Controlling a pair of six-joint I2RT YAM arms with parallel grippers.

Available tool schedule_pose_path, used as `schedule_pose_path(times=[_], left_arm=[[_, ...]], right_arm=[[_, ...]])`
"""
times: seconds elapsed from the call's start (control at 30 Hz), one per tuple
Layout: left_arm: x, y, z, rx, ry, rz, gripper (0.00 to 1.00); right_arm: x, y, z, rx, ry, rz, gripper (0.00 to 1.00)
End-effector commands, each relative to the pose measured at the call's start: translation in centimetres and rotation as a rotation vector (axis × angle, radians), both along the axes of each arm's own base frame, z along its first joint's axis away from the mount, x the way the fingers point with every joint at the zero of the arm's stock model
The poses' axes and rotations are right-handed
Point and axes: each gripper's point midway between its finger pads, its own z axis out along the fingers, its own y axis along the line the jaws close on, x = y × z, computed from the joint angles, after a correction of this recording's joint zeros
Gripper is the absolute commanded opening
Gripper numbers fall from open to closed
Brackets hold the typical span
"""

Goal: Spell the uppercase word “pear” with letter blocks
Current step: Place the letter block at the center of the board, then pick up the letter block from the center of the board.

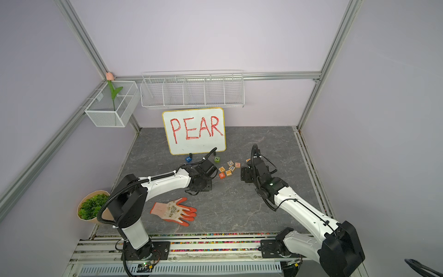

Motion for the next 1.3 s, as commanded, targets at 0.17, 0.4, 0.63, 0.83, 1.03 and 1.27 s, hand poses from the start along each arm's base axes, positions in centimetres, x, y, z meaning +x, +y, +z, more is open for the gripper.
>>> schedule_pose_path(times=[0.17, 0.4, 0.63, 0.83, 1.03, 1.27], left_arm=[[-3.1, 0.6, -1.0, -0.024, 0.060, 0.035, 0.25], [-3.1, 0.5, -1.4, -0.030, 0.064, 0.035, 0.30], [-2.3, 0.6, -0.1, -0.023, 0.015, 0.031, 0.47], [-0.8, 0.4, 2.8, -0.028, -0.083, -0.006, 0.58], [1.8, 0.5, 7.5, -0.017, -0.277, -0.050, 0.66], [4.6, -3.0, 10.1, -0.077, -0.431, -0.194, 0.74]], right_arm=[[0.0, 0.3, -0.3, 0.022, 0.002, 0.007, 0.89], [0.0, 0.3, -0.4, 0.017, 0.006, 0.004, 0.89], [0.6, 0.2, -0.2, -0.005, 0.004, -0.012, 0.89], [1.3, 0.3, 0.8, -0.019, -0.008, -0.017, 0.89], [1.6, -0.2, 1.6, -0.025, -0.020, -0.058, 0.89], [0.9, -0.7, 1.6, 0.008, -0.007, -0.091, 0.89]])
